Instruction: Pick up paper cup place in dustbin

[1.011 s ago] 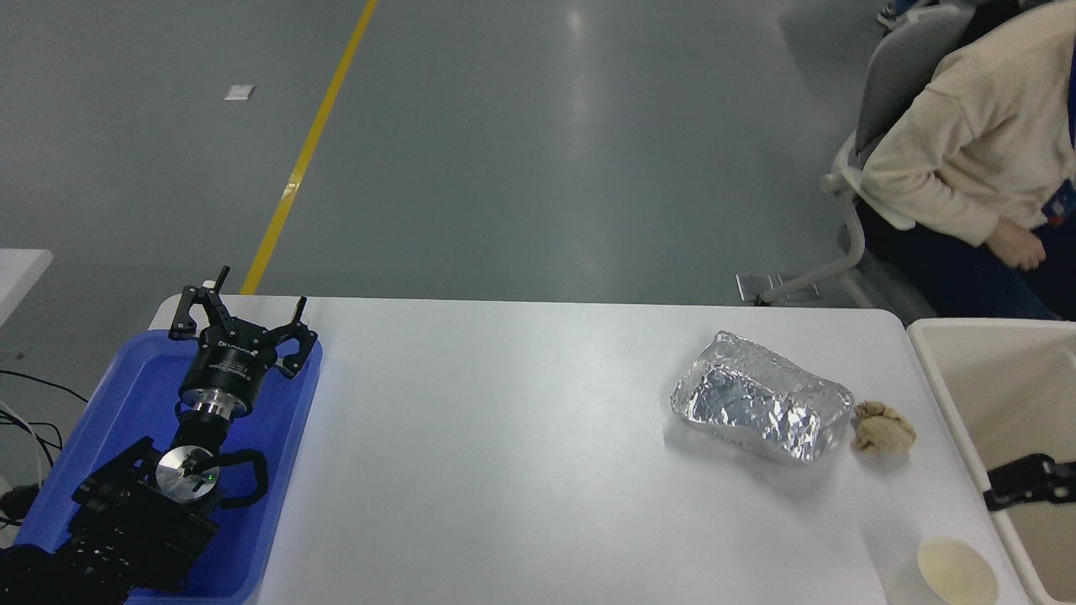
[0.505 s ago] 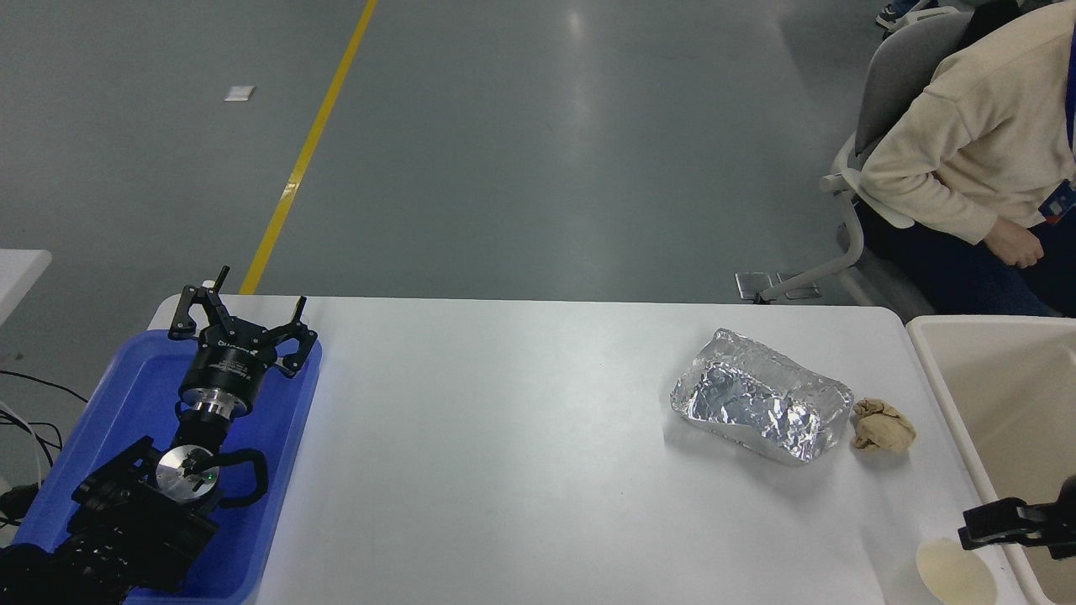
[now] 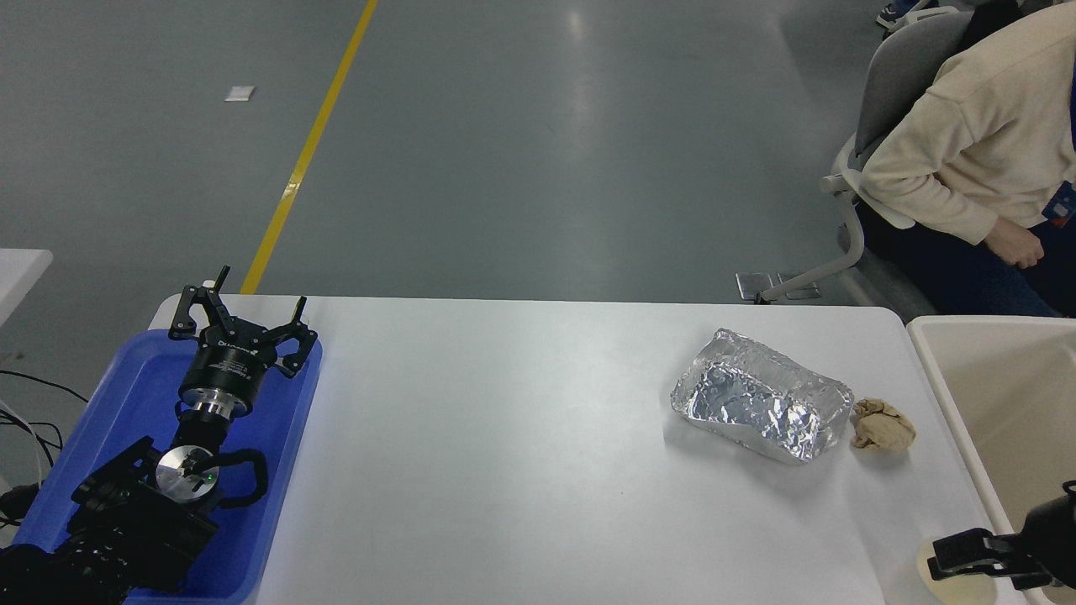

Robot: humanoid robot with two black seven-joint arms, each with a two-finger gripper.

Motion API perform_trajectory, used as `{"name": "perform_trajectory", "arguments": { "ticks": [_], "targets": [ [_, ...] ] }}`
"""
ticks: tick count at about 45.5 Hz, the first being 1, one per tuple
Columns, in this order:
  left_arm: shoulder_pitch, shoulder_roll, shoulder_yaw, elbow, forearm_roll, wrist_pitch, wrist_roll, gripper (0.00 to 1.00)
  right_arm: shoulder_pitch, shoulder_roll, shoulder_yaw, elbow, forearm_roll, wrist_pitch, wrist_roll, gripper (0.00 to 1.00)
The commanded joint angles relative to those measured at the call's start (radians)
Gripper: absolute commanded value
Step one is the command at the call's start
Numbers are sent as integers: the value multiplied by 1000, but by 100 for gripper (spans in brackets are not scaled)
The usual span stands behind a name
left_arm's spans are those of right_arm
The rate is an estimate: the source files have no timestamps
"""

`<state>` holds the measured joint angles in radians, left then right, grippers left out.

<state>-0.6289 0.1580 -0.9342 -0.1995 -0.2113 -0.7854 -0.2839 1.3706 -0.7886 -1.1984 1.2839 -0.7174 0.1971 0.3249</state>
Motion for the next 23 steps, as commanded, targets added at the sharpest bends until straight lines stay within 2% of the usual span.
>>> {"name": "perform_trajectory", "arguments": {
  "ticks": [1,2,7,23],
  "targets": [
    [0,0,0,0,0,0,0,100,-27,-15,11,-3,96,1,-18,3],
    [0,0,0,0,1,0,0,100,-25,-21,11,-3,119,2,-18,0],
    [0,0,0,2,0,0,0,100,-21,-27,11,-2,206,7,-18,0],
    [0,0,0,0,0,0,0,100,-16,-20,22,0,216,10,-18,0]
  ]
}}
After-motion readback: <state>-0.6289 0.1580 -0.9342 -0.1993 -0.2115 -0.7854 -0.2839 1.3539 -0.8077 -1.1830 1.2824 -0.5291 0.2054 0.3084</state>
